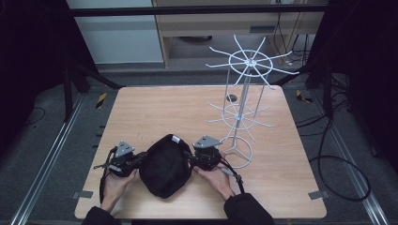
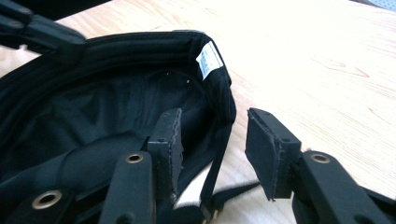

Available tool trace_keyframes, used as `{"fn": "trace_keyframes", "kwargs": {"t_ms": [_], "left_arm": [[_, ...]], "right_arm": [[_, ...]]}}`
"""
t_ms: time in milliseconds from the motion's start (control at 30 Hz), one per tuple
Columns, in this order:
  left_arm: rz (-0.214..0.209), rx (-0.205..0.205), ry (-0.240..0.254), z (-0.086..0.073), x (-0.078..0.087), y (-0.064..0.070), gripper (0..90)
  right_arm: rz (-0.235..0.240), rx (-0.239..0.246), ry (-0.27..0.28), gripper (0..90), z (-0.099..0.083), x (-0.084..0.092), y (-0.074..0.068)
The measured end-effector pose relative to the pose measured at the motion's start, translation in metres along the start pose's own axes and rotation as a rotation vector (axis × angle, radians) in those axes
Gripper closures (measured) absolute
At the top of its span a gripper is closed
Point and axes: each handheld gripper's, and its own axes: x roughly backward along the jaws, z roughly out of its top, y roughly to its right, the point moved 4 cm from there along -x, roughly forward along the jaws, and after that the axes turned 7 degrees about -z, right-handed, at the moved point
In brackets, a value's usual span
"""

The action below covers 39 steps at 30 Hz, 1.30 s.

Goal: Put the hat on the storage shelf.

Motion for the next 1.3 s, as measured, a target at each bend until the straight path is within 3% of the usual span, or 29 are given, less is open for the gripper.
{"fn": "trace_keyframes", "kwargs": {"t_ms": [233, 267, 333, 367, 467, 567, 633, 667, 733, 867, 1033, 1133, 1300], "left_arm": [[-0.023, -0.008, 0.005, 0.001, -0.003, 0.003, 81.8], [-0.019, -0.003, 0.007, 0.001, -0.004, 0.003, 79.1], [0.002, 0.002, -0.001, 0.0, -0.004, 0.002, 63.7], [-0.003, 0.011, 0.004, 0.0, -0.003, 0.001, 61.6], [-0.027, 0.05, 0.015, -0.001, 0.002, 0.002, 49.5], [-0.005, 0.069, 0.022, -0.005, 0.014, 0.003, 46.2], [0.002, 0.079, 0.027, -0.006, 0.02, 0.003, 46.2], [-0.011, 0.121, 0.032, -0.011, 0.028, 0.004, 46.5], [-0.042, 0.143, 0.02, -0.016, 0.032, 0.007, 49.4], [-0.043, 0.148, -0.04, -0.02, 0.025, 0.012, 55.5], [-0.04, 0.147, -0.083, -0.02, 0.015, 0.013, 68.9], [-0.019, 0.134, -0.088, -0.017, 0.011, 0.012, 78.2], [0.013, 0.112, -0.072, -0.011, 0.005, 0.006, 81.9]], "right_arm": [[-0.068, -0.002, -0.055, 57.9, -0.005, -0.026, 0.01], [-0.058, -0.008, -0.063, 63.0, -0.006, -0.028, 0.011], [-0.033, -0.025, -0.074, 74.1, -0.007, -0.029, 0.012], [-0.021, -0.027, -0.08, 79.9, -0.008, -0.029, 0.013], [-0.012, -0.023, -0.085, 83.6, -0.009, -0.025, 0.011], [-0.017, -0.017, -0.084, 83.7, -0.011, -0.019, 0.01], [-0.016, -0.021, -0.077, 83.7, -0.011, -0.016, 0.01], [-0.019, -0.034, -0.084, 83.5, -0.015, -0.009, 0.01], [-0.02, -0.035, -0.083, 83.3, -0.018, -0.004, 0.009], [-0.014, -0.043, -0.088, 82.2, -0.025, 0.006, 0.007], [0.001, -0.036, -0.091, 73.8, -0.023, 0.013, 0.007], [0.019, -0.054, -0.073, 69.0, -0.017, 0.014, 0.01], [0.021, -0.051, -0.101, 67.2, -0.013, 0.008, 0.01]]}}
